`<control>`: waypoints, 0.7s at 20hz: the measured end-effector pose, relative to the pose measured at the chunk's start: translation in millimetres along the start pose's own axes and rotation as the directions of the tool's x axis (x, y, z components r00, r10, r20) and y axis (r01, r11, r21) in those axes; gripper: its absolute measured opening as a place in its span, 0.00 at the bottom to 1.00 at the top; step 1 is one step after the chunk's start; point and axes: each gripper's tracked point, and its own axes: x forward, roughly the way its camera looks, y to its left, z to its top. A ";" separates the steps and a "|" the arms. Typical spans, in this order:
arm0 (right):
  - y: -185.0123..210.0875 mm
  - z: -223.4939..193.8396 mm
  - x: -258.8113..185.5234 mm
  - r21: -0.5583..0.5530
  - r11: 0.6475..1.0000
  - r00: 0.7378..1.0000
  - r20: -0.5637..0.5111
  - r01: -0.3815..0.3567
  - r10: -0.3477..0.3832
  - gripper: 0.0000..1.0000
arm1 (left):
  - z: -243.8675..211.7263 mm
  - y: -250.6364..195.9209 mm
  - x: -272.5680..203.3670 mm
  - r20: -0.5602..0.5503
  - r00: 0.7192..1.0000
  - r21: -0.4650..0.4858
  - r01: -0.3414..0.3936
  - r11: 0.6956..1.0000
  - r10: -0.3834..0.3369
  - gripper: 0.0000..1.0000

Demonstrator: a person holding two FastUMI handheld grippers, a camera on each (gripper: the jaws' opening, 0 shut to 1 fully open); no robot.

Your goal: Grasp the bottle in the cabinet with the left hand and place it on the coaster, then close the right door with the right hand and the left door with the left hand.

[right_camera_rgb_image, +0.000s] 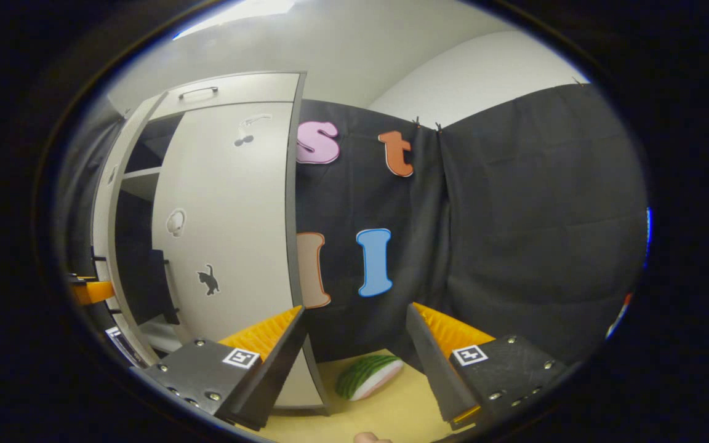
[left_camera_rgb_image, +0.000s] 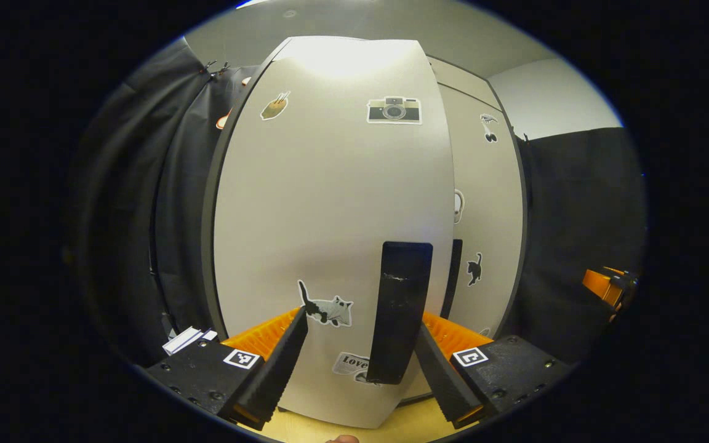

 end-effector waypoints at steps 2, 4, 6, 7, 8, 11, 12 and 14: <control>-1.6 -1.8 1.6 -0.002 1.000 1.000 -0.003 0.000 0.000 0.98 | 0.4 -1.4 1.4 -0.001 1.000 0.003 0.003 1.000 -0.003 0.99; -3.7 -3.3 3.7 -0.004 1.000 1.000 -0.004 0.003 -0.003 0.98 | -0.5 -4.1 6.0 -0.004 1.000 -0.004 0.009 1.000 -0.009 0.99; -4.9 -5.5 6.1 -0.006 1.000 1.000 -0.006 0.005 -0.005 0.98 | -0.5 -5.6 8.6 -0.006 1.000 -0.017 0.015 1.000 -0.015 1.00; -5.9 -6.5 7.0 -0.007 1.000 1.000 -0.006 0.006 -0.006 0.98 | -1.2 -6.6 10.2 -0.008 1.000 -0.022 0.018 1.000 -0.018 1.00; -5.9 -7.8 8.8 -0.009 1.000 1.000 -0.007 0.007 -0.007 0.98 | -1.0 -7.3 10.8 -0.009 1.000 -0.023 0.020 1.000 -0.021 0.99; -6.5 -12.1 15.3 -0.008 1.000 1.000 -0.014 0.009 -0.009 0.98 | -2.5 -8.3 10.7 -0.014 1.000 -0.009 0.011 1.000 -0.011 1.00; -6.3 -12.8 17.8 -0.007 1.000 1.000 -0.016 0.008 -0.008 0.98 | -2.3 -8.5 12.3 -0.011 1.000 0.002 0.001 1.000 -0.001 1.00; -4.7 -14.4 21.8 -0.006 1.000 1.000 -0.016 0.004 -0.004 0.98 | -2.4 -9.1 11.2 -0.009 1.000 0.010 -0.008 1.000 0.008 1.00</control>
